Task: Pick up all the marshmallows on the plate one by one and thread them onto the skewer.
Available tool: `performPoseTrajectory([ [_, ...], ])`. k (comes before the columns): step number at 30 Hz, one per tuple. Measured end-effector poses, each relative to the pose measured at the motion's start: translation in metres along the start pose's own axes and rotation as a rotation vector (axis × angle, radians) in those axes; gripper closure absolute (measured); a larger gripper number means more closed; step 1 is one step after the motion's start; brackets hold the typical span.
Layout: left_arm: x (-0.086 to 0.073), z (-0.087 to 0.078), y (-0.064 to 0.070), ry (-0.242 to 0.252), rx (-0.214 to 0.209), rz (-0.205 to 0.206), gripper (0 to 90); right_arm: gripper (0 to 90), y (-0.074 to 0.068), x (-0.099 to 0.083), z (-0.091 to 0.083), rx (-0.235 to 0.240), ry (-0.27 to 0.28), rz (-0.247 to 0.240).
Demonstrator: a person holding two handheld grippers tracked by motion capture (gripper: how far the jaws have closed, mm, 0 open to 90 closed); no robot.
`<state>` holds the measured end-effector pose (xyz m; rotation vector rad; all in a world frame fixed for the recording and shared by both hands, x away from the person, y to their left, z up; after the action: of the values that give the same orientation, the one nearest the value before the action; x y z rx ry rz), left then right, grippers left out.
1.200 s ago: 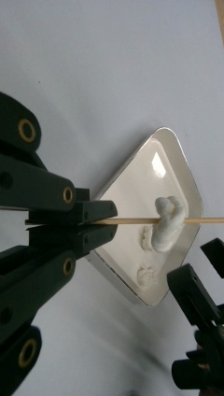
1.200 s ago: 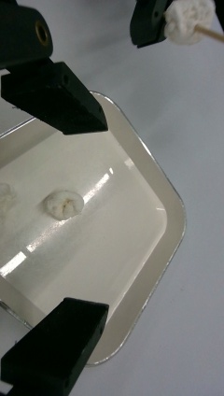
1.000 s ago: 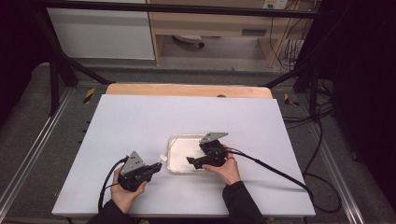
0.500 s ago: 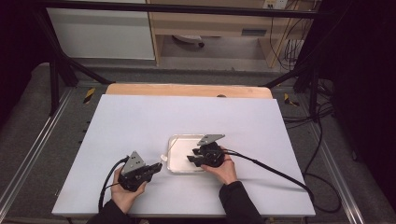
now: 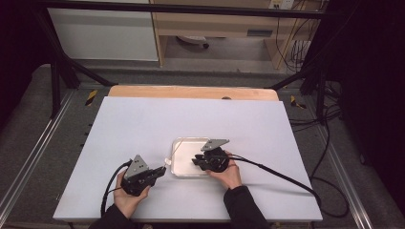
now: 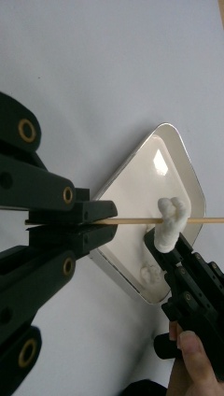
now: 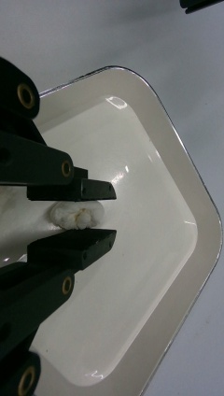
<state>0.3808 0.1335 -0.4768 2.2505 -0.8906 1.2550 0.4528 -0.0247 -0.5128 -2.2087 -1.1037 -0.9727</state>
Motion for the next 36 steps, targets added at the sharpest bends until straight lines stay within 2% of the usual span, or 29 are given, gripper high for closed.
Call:
performPoseTrajectory([
  [3,0.0,0.0,0.001,0.0,-0.001,0.002,88.5,76.2,0.0,0.002,-0.002,0.002,0.006,0.005],
  [6,0.0,0.0,0.001,0.002,-0.002,0.001,88.5,76.5,-0.003,0.009,-0.009,0.017,0.042,0.013],
  [13,0.001,0.0,0.004,0.002,-0.009,0.008,88.5,77.0,-0.008,0.031,-0.035,0.066,0.127,0.037],
  [27,0.002,0.0,0.007,0.01,-0.018,0.014,88.5,77.7,-0.011,0.065,-0.081,0.126,0.275,0.09],
  [36,0.002,0.0,0.01,0.011,-0.029,0.025,88.5,78.2,-0.012,0.078,-0.094,0.176,0.35,0.139],
])
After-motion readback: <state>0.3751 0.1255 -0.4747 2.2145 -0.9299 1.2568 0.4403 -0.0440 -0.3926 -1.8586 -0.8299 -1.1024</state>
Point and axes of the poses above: each handheld gripper's, and its own axes: z roughly forward along the jaws, x roughly out of its top, y roughly to its right, the point moved 9 cm from there along z, roughly forward along the jaws, and after that the axes turned 2 degrees about x, right-handed, at the moved point
